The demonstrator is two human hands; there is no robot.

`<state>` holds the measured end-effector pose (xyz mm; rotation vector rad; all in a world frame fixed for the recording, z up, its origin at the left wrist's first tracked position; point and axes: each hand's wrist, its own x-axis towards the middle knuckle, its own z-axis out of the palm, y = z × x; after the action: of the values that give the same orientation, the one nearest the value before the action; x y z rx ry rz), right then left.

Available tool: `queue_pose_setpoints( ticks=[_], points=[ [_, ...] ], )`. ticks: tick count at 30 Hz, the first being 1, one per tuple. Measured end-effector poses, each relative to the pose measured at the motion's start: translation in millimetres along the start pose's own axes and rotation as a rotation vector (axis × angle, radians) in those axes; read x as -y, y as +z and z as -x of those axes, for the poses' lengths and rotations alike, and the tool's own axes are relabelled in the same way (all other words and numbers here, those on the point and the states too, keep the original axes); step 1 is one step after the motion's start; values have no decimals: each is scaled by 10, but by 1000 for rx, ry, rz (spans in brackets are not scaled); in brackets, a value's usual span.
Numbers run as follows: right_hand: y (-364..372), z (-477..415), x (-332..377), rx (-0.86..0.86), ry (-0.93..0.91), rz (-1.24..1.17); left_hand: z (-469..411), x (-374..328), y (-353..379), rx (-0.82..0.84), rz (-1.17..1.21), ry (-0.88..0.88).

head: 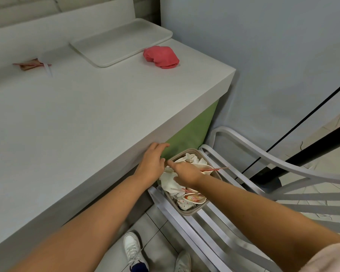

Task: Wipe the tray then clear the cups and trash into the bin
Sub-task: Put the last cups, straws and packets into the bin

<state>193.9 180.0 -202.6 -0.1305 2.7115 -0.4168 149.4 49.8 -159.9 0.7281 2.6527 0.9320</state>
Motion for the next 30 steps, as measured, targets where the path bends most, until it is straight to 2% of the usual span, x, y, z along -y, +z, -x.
queue_pose_setpoints(
  ticks=[8, 14, 22, 30],
  points=[
    [44, 2, 77, 108, 39, 305, 10, -16, -25, 16, 6, 17],
    [-60, -9, 104, 152, 89, 207, -1, -93, -46, 7, 25, 46],
    [-389, 0, 41, 22, 148, 232, -45, -215, -180, -92, 44, 112],
    [-1161, 11, 158, 255, 267, 254, -184, -397, -524, -177, 26, 164]
  ],
)
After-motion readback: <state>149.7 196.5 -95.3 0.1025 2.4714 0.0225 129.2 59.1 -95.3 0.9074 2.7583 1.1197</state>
